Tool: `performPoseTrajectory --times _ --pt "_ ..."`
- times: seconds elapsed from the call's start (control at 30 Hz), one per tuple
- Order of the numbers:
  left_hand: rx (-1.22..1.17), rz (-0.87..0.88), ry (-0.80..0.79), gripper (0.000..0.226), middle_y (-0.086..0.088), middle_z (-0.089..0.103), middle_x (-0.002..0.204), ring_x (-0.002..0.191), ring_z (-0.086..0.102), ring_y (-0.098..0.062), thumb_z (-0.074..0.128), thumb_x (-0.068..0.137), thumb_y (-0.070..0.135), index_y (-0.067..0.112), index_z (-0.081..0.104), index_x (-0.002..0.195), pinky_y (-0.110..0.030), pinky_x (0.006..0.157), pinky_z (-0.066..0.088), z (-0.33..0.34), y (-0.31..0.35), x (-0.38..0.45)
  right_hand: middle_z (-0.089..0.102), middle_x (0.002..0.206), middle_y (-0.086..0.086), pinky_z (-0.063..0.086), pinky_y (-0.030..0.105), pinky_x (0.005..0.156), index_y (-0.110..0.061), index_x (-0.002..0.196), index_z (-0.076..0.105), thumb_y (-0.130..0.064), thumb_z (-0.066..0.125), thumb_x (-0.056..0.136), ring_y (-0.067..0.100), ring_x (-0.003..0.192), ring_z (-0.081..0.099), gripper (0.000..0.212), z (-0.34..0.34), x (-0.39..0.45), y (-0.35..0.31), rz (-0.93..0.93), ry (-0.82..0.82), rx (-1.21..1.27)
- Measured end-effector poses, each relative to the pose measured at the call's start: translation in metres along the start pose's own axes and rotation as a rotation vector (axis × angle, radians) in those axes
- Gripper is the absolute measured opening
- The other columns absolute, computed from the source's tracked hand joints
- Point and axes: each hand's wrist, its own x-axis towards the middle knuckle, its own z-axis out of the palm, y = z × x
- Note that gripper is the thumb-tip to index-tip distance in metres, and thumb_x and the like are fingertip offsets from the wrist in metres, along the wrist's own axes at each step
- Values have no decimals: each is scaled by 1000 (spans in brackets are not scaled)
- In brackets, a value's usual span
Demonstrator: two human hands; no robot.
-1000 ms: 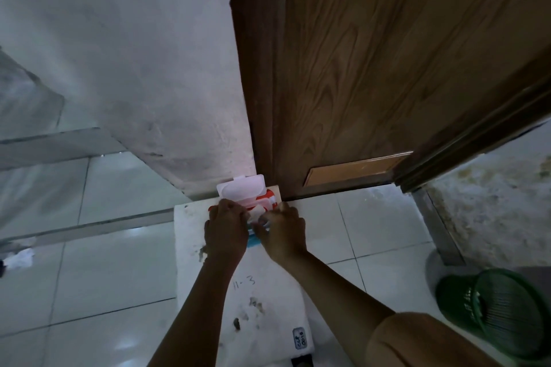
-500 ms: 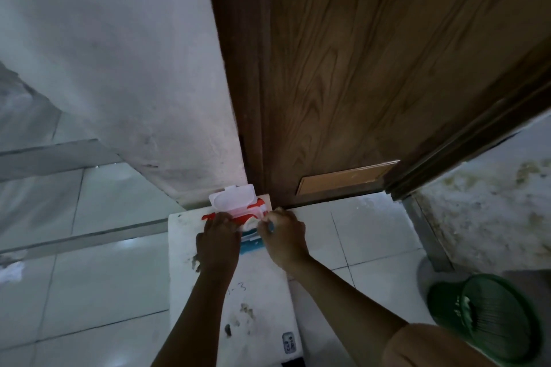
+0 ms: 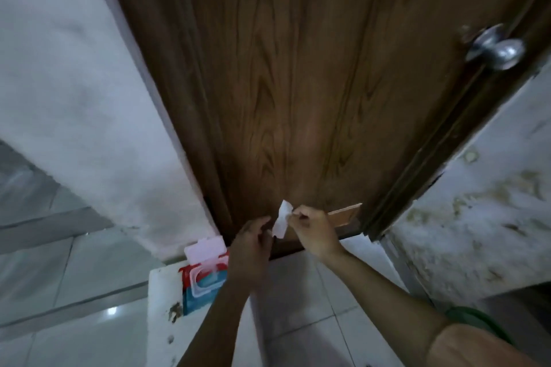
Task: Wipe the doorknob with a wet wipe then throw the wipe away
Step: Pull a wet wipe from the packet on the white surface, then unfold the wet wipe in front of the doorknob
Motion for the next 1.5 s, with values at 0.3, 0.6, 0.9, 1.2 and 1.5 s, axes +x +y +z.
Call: performPoseTrajectory --times 0.3,0.6,0.9,1.2,1.5 --pt "-274 236 -42 18 6 70 95 88 65 -5 61 85 20 24 62 103 -36 83 55 28 161 12 63 80 25 38 26 63 -2 69 64 -14 60 79 29 70 55 16 -149 1 -15 -80 122 103" --pt "-298 415 50 12 15 64 74 73 61 5 59 86 14 25 62 85 -9 62 47 70 272 16 64 71 2 44 16 65 -10 76 65 -18 58 86 3 66 59 15 -268 -5 -15 -185 158 320" --pt "-481 430 44 13 9 60 72 63 57 7 55 88 11 23 60 84 -7 56 44 90 341 12 65 80 -4 45 2 56 -22 87 63 -18 58 87 -9 67 61 7 -327 3 -15 -271 173 430" --pt "-626 372 43 9 3 63 76 64 57 -1 53 89 12 14 62 90 -18 59 45 99 363 23 65 78 -4 40 -3 58 -23 80 65 -14 54 88 -15 68 56 16 -349 13 -16 -344 249 370" --pt "-537 534 20 14 7 67 79 75 64 0 51 90 16 24 63 88 -11 65 48 94 377 57 62 85 -8 42 4 69 -31 80 62 -14 52 90 -1 85 56 23 -358 27 -25 -491 332 71"
